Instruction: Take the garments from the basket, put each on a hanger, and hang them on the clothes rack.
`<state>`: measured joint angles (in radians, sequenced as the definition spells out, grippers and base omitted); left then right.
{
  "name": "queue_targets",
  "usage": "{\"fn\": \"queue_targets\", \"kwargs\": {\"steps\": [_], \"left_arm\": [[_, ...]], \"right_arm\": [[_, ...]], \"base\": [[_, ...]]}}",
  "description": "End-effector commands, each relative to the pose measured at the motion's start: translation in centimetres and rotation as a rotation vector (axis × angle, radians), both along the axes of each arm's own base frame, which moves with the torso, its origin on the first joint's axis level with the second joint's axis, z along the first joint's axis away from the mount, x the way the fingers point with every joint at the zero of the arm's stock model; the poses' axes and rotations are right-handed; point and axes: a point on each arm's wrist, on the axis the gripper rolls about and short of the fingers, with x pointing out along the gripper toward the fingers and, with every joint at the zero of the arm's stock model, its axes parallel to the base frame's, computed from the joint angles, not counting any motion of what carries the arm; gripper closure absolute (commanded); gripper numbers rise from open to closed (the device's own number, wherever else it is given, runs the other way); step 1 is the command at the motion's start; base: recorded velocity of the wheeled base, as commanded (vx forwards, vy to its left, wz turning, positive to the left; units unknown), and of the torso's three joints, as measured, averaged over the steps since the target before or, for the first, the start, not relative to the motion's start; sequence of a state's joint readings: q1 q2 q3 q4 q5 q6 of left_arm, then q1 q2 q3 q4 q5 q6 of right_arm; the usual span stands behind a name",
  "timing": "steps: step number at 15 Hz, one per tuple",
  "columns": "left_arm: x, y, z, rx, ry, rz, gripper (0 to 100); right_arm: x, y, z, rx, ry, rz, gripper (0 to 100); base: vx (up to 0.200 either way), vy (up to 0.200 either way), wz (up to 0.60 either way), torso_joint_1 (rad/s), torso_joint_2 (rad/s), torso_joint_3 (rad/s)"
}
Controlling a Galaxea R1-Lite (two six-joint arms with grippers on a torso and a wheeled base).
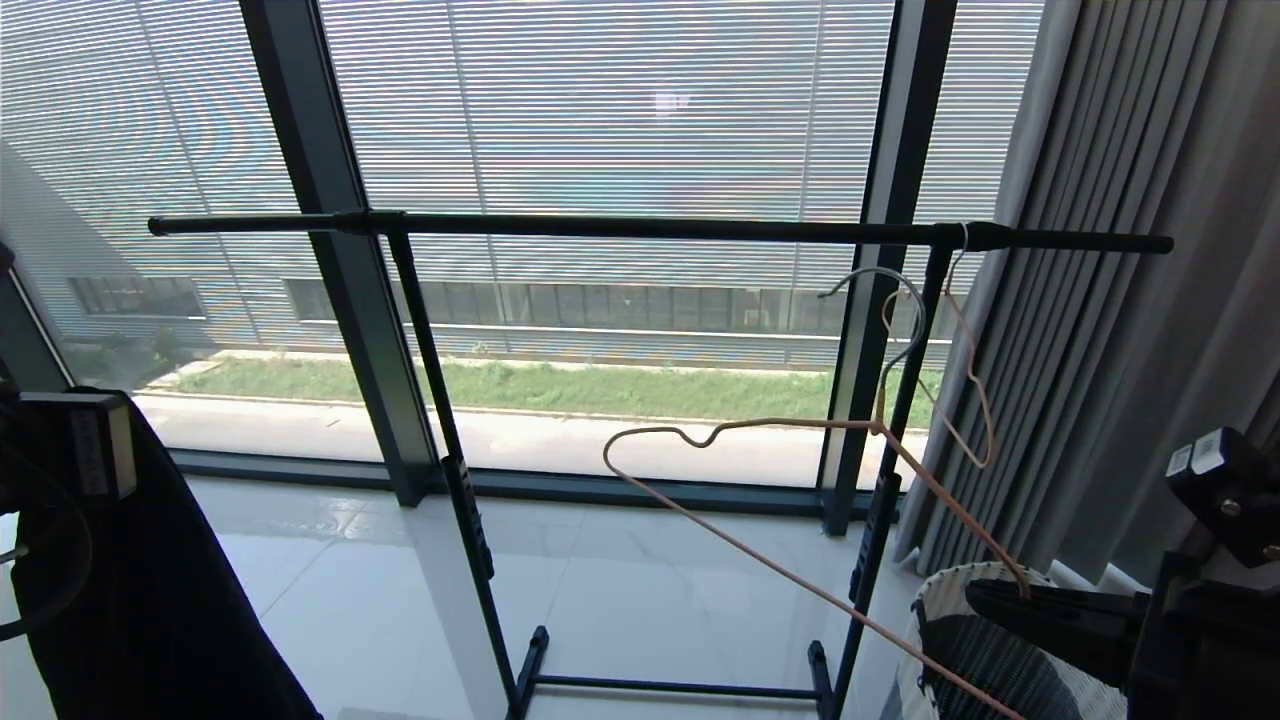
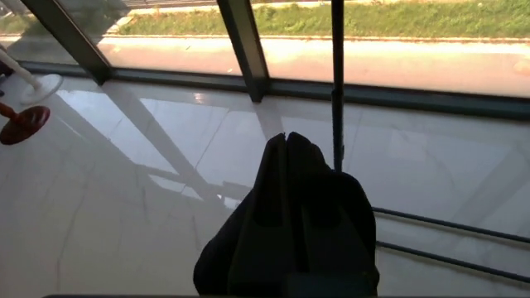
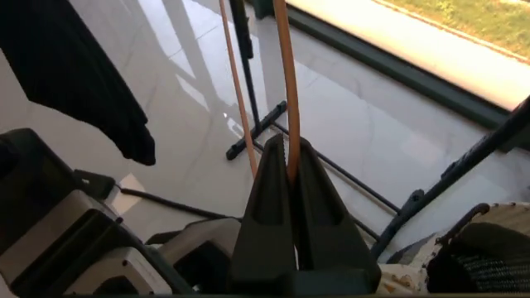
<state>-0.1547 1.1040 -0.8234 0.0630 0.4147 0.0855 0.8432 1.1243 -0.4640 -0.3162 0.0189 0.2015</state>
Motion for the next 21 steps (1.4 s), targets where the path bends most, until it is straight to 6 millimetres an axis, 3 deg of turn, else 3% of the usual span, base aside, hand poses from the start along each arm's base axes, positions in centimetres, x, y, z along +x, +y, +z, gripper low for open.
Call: {"fn": "queue_targets", "kwargs": {"steps": [1, 5, 8, 12, 16, 21], "left_arm": [[4.3, -2.9, 0.3, -0.065, 0.026, -0.031, 100], [9.8, -8.5, -1.7, -0.086, 0.014, -0.036, 100], [12.5, -10.7, -1.7, -0.113, 0.0, -0.035, 100], [13.5, -11.2, -2.2, -0.112, 0.01, -0.031, 100], [13.4, -11.1, -2.2, -0.111, 0.011, -0.034, 100], [12.8, -11.7, -1.8, -0.12, 0.002, -0.065, 100]], "right_arm": [[0.3, 2.6, -1.2, -0.016, 0.033, 0.082, 100], [0.7, 5.7, -1.2, 0.087, 0.007, 0.144, 100], [0.8, 6.6, -0.8, 0.116, 0.004, 0.162, 100], [1.3, 6.9, -0.3, 0.13, -0.004, 0.149, 100], [3.7, 7.7, -0.3, 0.142, -0.02, 0.078, 100], [4.3, 8.8, 0.2, 0.154, -0.03, 0.088, 100]], "base": [[0.0, 0.0, 0.0, 0.0, 0.0, 0.0], [0.0, 0.0, 0.0, 0.0, 0.0, 0.0], [0.0, 0.0, 0.0, 0.0, 0.0, 0.0], [0.0, 0.0, 0.0, 0.0, 0.0, 0.0], [0.0, 0.0, 0.0, 0.0, 0.0, 0.0], [0.0, 0.0, 0.0, 0.0, 0.0, 0.0]]}}
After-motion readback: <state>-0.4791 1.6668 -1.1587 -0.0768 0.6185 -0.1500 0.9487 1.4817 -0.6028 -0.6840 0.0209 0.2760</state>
